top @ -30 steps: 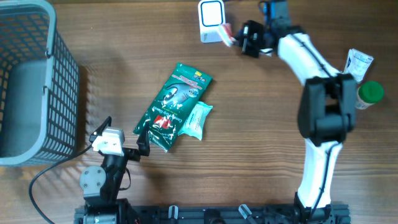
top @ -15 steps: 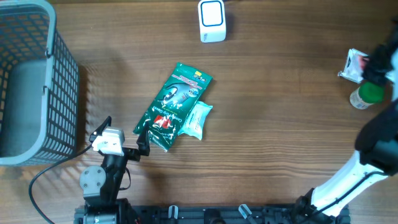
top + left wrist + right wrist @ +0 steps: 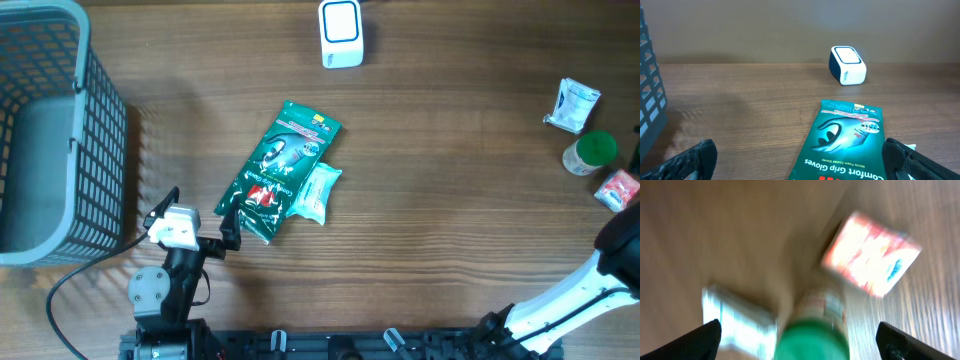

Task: Scan the item barcode
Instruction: 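Carry the box to the right edge and release it, then grasp the teal packet at table centre with the right gripper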

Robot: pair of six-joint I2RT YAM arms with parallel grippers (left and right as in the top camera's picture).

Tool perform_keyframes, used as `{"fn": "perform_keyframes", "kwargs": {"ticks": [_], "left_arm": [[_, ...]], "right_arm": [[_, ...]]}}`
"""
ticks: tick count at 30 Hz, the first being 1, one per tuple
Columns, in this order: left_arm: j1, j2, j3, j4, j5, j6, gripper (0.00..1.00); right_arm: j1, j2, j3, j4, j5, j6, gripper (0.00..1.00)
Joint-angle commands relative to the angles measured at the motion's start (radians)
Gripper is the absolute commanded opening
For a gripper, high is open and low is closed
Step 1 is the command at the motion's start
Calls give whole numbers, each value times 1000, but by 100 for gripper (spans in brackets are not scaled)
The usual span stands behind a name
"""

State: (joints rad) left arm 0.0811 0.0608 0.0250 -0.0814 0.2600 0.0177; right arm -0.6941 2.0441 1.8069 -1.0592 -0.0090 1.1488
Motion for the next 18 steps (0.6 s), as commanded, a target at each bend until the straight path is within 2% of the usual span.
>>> {"fn": "perform_keyframes", "kwargs": {"ticks": [1, 3, 4, 5, 7, 8, 10, 11, 13, 16, 18], "left_arm": [[6, -5, -5, 2, 2, 1, 100], [6, -5, -5, 2, 2, 1, 100], [6, -5, -5, 2, 2, 1, 100], [6, -5, -5, 2, 2, 1, 100], [6, -5, -5, 2, 2, 1, 100], [6, -5, -5, 2, 2, 1, 100], [6, -5, -5, 2, 2, 1, 100], [6, -5, -5, 2, 2, 1, 100], [6, -5, -5, 2, 2, 1, 100], [6, -5, -5, 2, 2, 1, 100], [6, -5, -5, 2, 2, 1, 100]], "right_arm": [[109, -127, 22, -69, -477, -382, 100], [227, -138, 22, -137, -534, -498, 100], [335, -136, 9, -172, -531, -562, 100], [413, -135, -14, -165, -531, -617, 100], [636, -131, -102, -90, -502, -842, 100], [736, -122, -142, -71, -457, -890, 100], [900, -103, -214, -25, -299, -871, 99], [951, -95, -243, -3, -282, -838, 100], [1048, -77, -319, 90, -407, -797, 100], [1095, -42, -411, 267, -705, -745, 100], [1104, -12, -436, 318, -755, -731, 99]]}}
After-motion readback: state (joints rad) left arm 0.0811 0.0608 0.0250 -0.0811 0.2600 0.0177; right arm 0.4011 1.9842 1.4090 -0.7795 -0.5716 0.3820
